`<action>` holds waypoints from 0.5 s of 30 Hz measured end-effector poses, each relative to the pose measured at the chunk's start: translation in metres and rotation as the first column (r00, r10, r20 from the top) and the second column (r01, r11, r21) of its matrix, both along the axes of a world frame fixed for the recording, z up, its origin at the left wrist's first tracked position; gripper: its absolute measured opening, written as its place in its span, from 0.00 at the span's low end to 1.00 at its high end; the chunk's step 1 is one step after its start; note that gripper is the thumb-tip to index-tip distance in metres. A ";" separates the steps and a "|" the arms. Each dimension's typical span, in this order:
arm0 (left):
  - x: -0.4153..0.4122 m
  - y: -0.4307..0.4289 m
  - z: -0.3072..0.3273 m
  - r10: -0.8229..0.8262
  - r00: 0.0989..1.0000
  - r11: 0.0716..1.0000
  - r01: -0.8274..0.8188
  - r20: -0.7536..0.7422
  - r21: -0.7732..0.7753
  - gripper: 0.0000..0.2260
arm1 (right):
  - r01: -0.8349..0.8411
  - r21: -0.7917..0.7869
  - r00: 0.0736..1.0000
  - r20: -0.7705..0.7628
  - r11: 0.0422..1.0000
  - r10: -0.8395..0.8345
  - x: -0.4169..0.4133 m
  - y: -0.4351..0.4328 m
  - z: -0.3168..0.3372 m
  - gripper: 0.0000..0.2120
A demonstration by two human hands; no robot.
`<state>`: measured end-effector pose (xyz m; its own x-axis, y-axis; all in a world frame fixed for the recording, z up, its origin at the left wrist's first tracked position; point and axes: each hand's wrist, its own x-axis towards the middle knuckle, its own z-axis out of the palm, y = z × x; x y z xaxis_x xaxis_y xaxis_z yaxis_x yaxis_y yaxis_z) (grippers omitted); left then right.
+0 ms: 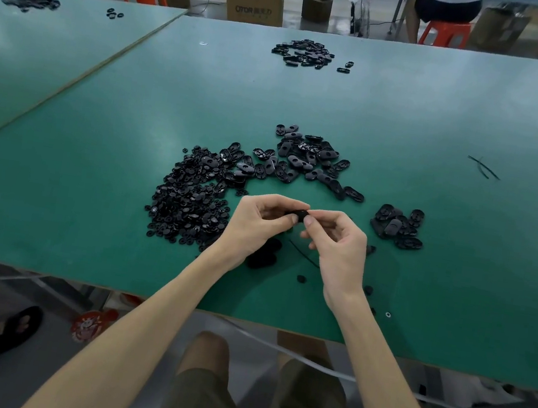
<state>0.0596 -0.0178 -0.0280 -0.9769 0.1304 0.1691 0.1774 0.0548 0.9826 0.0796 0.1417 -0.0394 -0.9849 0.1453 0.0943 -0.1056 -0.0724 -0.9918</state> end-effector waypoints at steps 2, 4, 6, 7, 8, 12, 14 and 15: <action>0.000 0.000 0.001 -0.012 1.000 0.999 0.011 0.019 0.035 0.11 | 0.026 -0.025 1.000 -0.002 0.999 -0.026 -0.001 0.000 0.000 0.04; 0.000 0.000 0.002 -0.009 1.000 0.999 0.007 0.029 0.042 0.11 | 0.040 -0.035 0.999 0.000 0.999 -0.040 -0.001 0.000 0.000 0.04; 0.000 0.001 0.002 0.010 1.000 1.000 -0.011 0.025 0.017 0.11 | 0.039 -0.034 0.999 0.006 0.999 -0.039 -0.001 0.000 0.000 0.04; 0.000 0.002 0.002 0.021 1.000 1.000 -0.021 0.019 -0.004 0.10 | 0.037 -0.033 0.999 0.011 0.999 -0.037 -0.002 0.000 0.000 0.04; 0.000 0.003 0.002 0.030 0.999 0.999 -0.030 0.013 -0.028 0.10 | 0.035 -0.028 0.999 0.013 0.999 -0.034 -0.002 0.001 -0.001 0.04; -0.006 0.006 0.016 0.050 0.998 0.992 -0.053 -0.029 -0.112 0.09 | 0.048 -0.031 0.999 0.015 0.998 -0.047 -0.003 -0.001 -0.001 0.06; -0.015 0.014 0.031 0.080 0.993 0.988 -0.090 -0.082 -0.129 0.10 | 0.064 -0.044 0.998 0.028 0.997 -0.063 -0.003 -0.001 -0.001 0.07; -0.020 0.022 0.039 0.089 0.990 0.984 -0.104 -0.105 -0.143 0.09 | 0.067 -0.041 0.997 0.032 0.997 -0.066 -0.004 0.000 0.000 0.06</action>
<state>0.0400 0.0041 0.0105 -0.9659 0.0670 0.2501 0.2587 0.2196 0.9406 0.0757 0.1413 -0.0398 -0.9753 0.2135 0.0562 -0.0807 -0.1081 -0.9909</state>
